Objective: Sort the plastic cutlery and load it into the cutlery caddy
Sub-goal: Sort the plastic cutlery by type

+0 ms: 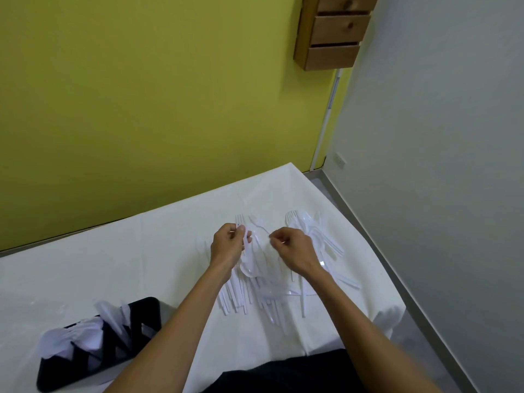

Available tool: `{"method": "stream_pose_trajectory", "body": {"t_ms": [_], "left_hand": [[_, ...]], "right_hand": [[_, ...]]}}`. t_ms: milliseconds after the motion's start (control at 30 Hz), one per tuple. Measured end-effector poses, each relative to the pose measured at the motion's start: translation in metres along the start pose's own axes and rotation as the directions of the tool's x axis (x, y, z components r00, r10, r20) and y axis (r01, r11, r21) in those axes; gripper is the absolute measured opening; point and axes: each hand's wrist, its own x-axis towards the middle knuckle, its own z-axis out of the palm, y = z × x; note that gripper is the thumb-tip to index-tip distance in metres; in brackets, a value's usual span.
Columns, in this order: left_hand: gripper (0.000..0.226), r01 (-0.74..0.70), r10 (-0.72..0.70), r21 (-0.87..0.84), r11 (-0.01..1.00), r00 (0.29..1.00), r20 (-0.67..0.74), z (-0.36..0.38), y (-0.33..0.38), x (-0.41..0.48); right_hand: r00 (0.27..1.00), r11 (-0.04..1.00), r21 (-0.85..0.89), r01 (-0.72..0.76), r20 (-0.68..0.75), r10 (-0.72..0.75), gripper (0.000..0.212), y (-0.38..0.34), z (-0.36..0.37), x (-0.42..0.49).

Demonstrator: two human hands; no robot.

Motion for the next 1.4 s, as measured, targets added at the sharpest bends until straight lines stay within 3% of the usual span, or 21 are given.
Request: {"method": "stream_pose_trajectory", "body": {"t_ms": [100, 167, 300, 433, 500, 734, 834, 900, 1034, 1234, 1300, 1400], "left_hand": [[0.013, 0.061, -0.066, -0.159, 0.985, 0.997, -0.027, -0.009, 0.001, 0.003], [0.010, 0.091, -0.095, -0.206, 0.974, 0.995, -0.009, -0.013, 0.000, 0.003], [0.014, 0.153, -0.158, -0.241, 0.958, 0.987, 0.000, -0.011, 0.000, 0.000], [0.028, 0.186, -0.191, -0.262, 0.947, 0.982, 0.005, -0.010, 0.004, -0.003], [0.026, 0.208, -0.213, -0.269, 0.940, 0.977, 0.009, -0.014, 0.006, -0.001], [0.028, 0.276, -0.266, -0.198, 0.940, 0.961, 0.076, -0.010, 0.004, 0.004], [0.012, 0.290, -0.274, -0.195, 0.937, 0.956, 0.108, -0.001, 0.001, 0.002], [0.010, 0.282, -0.268, -0.182, 0.942, 0.958, 0.102, 0.001, 0.000, 0.003], [0.035, 0.214, -0.208, -0.106, 0.971, 0.976, 0.066, 0.000, 0.001, 0.008], [0.053, 0.177, -0.177, -0.011, 0.984, 0.984, 0.002, 0.009, 0.009, 0.013], [0.054, 0.196, -0.195, 0.005, 0.981, 0.980, -0.032, 0.011, 0.010, 0.013], [0.038, 0.221, -0.220, 0.028, 0.975, 0.975, -0.046, 0.012, 0.009, 0.013]], "right_hand": [[0.981, 0.991, -0.038, -0.125, -0.156, 0.117, 0.023, 0.021, -0.009, 0.010], [0.974, 0.986, -0.078, -0.148, -0.184, 0.132, 0.025, 0.025, -0.007, 0.018], [0.994, 0.956, -0.280, -0.086, -0.087, 0.065, 0.028, 0.011, 0.012, 0.032], [0.996, 0.839, -0.541, -0.053, 0.028, 0.082, 0.007, -0.002, 0.026, 0.039], [0.989, 0.794, -0.607, -0.023, 0.101, 0.105, 0.008, -0.006, 0.023, 0.039], [0.953, 0.807, -0.584, -0.084, 0.189, 0.236, 0.011, 0.000, 0.018, 0.030], [0.953, 0.832, -0.538, -0.135, 0.159, 0.257, 0.012, 0.003, 0.019, 0.026], [0.969, 0.848, -0.513, -0.132, 0.115, 0.220, 0.013, 0.002, 0.019, 0.021], [0.999, 0.868, -0.497, -0.003, -0.033, -0.015, 0.014, -0.012, 0.024, -0.002], [0.957, 0.850, -0.501, 0.162, -0.129, -0.258, 0.014, -0.017, 0.042, -0.032], [0.939, 0.841, -0.492, 0.226, -0.120, -0.322, 0.014, -0.015, 0.040, -0.038], [0.930, 0.850, -0.417, 0.321, -0.033, -0.366, 0.014, -0.008, 0.033, -0.041]]}}
